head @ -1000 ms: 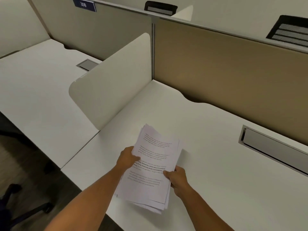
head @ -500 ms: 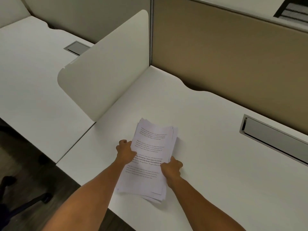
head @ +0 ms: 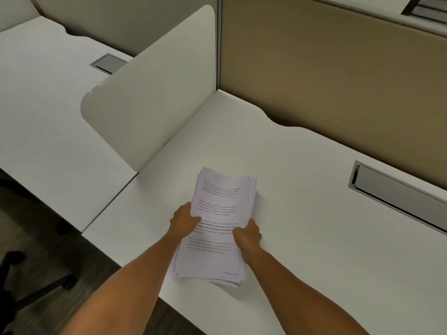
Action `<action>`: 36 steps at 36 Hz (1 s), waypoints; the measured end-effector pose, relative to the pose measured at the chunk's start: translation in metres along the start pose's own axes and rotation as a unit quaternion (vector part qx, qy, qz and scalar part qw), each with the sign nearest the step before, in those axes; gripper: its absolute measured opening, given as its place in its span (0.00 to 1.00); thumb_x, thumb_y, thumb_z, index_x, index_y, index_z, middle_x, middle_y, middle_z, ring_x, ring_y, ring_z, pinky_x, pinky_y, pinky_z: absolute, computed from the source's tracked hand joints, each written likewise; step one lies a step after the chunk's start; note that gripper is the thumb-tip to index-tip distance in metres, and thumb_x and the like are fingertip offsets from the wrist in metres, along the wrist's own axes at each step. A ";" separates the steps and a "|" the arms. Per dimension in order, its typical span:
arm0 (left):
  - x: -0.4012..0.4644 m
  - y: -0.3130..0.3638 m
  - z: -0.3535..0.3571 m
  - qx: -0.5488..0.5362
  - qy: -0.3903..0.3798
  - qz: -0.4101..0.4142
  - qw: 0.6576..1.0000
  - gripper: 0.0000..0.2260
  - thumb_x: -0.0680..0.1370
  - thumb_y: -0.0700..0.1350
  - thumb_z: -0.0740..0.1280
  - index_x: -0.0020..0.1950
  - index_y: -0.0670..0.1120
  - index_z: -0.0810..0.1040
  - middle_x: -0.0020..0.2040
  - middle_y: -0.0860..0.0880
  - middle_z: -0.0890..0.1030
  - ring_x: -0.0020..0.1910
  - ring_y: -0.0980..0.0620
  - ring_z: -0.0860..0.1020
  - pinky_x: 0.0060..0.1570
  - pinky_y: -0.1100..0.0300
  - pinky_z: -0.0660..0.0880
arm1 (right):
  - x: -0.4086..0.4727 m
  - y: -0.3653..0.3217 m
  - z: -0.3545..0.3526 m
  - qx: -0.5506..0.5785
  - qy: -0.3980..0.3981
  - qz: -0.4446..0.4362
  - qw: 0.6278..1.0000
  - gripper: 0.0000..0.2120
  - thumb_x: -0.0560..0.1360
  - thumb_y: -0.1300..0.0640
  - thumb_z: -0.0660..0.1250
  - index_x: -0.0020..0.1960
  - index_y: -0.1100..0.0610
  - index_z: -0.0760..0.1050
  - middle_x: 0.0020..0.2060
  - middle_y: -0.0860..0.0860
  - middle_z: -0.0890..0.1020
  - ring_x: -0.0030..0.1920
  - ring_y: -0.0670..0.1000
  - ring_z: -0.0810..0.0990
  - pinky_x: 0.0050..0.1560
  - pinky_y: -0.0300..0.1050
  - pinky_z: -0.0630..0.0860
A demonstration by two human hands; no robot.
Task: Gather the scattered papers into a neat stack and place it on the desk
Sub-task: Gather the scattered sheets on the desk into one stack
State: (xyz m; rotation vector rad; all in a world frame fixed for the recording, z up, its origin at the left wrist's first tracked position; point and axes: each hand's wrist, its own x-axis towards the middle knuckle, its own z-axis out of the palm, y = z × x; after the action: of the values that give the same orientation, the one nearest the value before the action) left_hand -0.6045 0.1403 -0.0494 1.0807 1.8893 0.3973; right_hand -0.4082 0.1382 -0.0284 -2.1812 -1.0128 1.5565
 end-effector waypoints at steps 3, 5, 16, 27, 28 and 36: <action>-0.005 -0.002 0.001 -0.035 0.008 0.005 0.999 0.16 0.76 0.43 0.70 0.62 0.45 0.72 0.59 0.46 0.80 0.53 0.45 0.81 0.55 0.46 0.80 | 0.002 0.003 -0.001 0.067 -0.019 -0.003 0.998 0.28 0.75 0.64 0.64 0.74 0.60 0.65 0.69 0.57 0.72 0.65 0.59 0.75 0.67 0.57 0.75; -0.008 -0.003 0.001 -0.071 0.014 0.010 0.997 0.14 0.76 0.42 0.71 0.59 0.45 0.71 0.58 0.44 0.81 0.48 0.48 0.81 0.45 0.55 0.82 | 0.003 0.005 -0.001 0.108 -0.033 0.005 0.994 0.24 0.74 0.65 0.64 0.70 0.60 0.68 0.67 0.57 0.73 0.60 0.59 0.78 0.64 0.56 0.78; -0.028 0.000 -0.002 -0.188 -0.002 0.024 0.982 0.25 0.75 0.38 0.72 0.69 0.51 0.67 0.59 0.49 0.80 0.51 0.50 0.82 0.42 0.62 0.80 | -0.005 0.016 -0.017 0.216 -0.072 0.006 0.974 0.26 0.72 0.71 0.68 0.65 0.55 0.64 0.51 0.51 0.78 0.51 0.53 0.80 0.54 0.51 0.81; -0.064 0.052 0.009 -0.263 -0.080 0.079 0.958 0.23 0.70 0.33 0.73 0.62 0.48 0.76 0.57 0.47 0.84 0.53 0.44 0.84 0.52 0.45 0.82 | -0.024 0.031 -0.111 0.249 -0.085 -0.101 0.959 0.20 0.68 0.63 0.79 0.57 0.53 0.81 0.48 0.50 0.88 0.46 0.51 0.88 0.45 0.46 0.85; -0.069 0.060 0.014 -0.267 -0.092 0.090 0.955 0.23 0.70 0.34 0.74 0.63 0.48 0.76 0.57 0.47 0.84 0.54 0.44 0.84 0.52 0.45 0.82 | -0.028 0.033 -0.123 0.238 -0.077 -0.113 0.962 0.19 0.67 0.62 0.80 0.55 0.51 0.81 0.48 0.48 0.88 0.45 0.50 0.88 0.45 0.46 0.85; -0.114 0.133 0.067 -0.265 -0.089 0.159 0.947 0.12 0.71 0.49 0.74 0.53 0.59 0.81 0.49 0.55 0.87 0.47 0.50 0.86 0.39 0.58 0.83 | -0.061 0.058 -0.220 0.204 -0.003 -0.203 0.958 0.15 0.67 0.58 0.80 0.50 0.48 0.81 0.44 0.45 0.88 0.42 0.49 0.88 0.37 0.42 0.84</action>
State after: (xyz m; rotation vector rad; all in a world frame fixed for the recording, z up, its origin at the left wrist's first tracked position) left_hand -0.4551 0.1135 0.0605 1.0054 1.3337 0.9042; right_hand -0.1970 0.0926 0.0658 -1.5751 -0.9624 1.4233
